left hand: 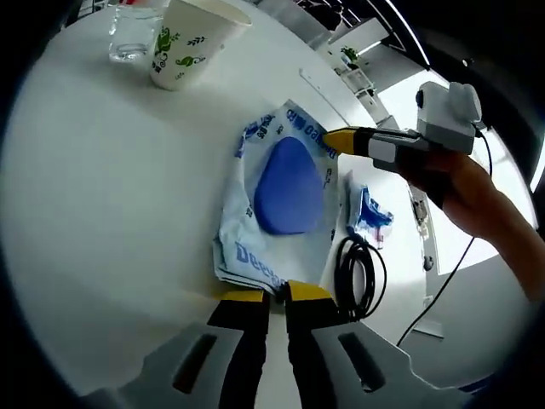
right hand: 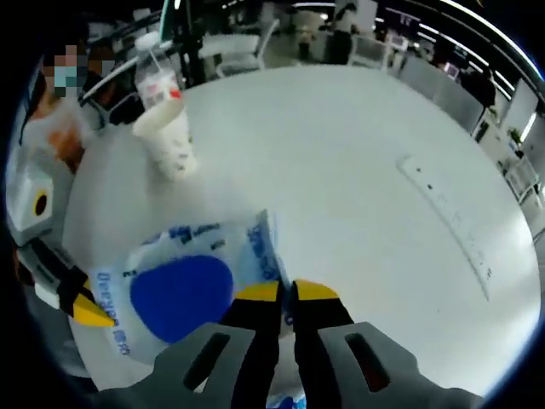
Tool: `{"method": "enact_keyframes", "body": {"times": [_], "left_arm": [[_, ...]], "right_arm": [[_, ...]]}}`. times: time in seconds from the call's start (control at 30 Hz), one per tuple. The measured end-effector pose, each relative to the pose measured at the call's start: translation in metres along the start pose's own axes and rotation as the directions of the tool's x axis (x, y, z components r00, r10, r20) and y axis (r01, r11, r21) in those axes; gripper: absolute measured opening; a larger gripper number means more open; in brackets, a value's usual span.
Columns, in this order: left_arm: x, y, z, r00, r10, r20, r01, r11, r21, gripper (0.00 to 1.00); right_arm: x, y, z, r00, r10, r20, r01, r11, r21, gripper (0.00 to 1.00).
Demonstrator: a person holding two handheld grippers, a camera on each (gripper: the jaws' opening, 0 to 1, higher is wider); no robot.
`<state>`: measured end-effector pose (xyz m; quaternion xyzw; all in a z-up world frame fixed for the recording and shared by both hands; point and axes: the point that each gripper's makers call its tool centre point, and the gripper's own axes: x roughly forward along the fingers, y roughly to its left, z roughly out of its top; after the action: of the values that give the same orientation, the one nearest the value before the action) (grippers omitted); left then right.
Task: Arrange the tabletop items into an orderly group along one side of the table until the central work area is clear of visible clutter.
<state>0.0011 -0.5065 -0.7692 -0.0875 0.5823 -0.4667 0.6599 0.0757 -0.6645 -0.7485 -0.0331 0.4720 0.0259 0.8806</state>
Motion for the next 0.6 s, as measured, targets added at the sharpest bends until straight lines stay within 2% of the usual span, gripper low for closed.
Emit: {"method": "enact_keyframes", "body": {"times": [0.2, 0.33, 0.4, 0.6], "left_arm": [[-0.003, -0.004, 0.003, 1.0, -0.025, 0.008, 0.025, 1.0, 0.007, 0.0], [-0.01, 0.0, 0.009, 1.0, -0.023, 0.018, 0.023, 0.999, 0.028, 0.0], [-0.014, 0.003, 0.013, 0.999, -0.019, 0.026, 0.017, 0.998, 0.065, 0.0], [-0.024, 0.012, 0.022, 1.0, 0.005, 0.018, -0.006, 0.995, 0.103, 0.0]], "right_arm": [[-0.007, 0.0, -0.003, 1.0, -0.001, 0.003, 0.001, 1.0, 0.017, 0.0], [-0.024, 0.0, -0.005, 1.0, -0.018, 0.016, 0.018, 1.0, -0.006, 0.0], [-0.032, 0.0, -0.006, 0.999, -0.022, 0.023, 0.023, 1.0, -0.013, 0.0], [-0.051, 0.006, -0.02, 0.999, -0.029, 0.027, 0.029, 0.999, 0.013, 0.0]]}}
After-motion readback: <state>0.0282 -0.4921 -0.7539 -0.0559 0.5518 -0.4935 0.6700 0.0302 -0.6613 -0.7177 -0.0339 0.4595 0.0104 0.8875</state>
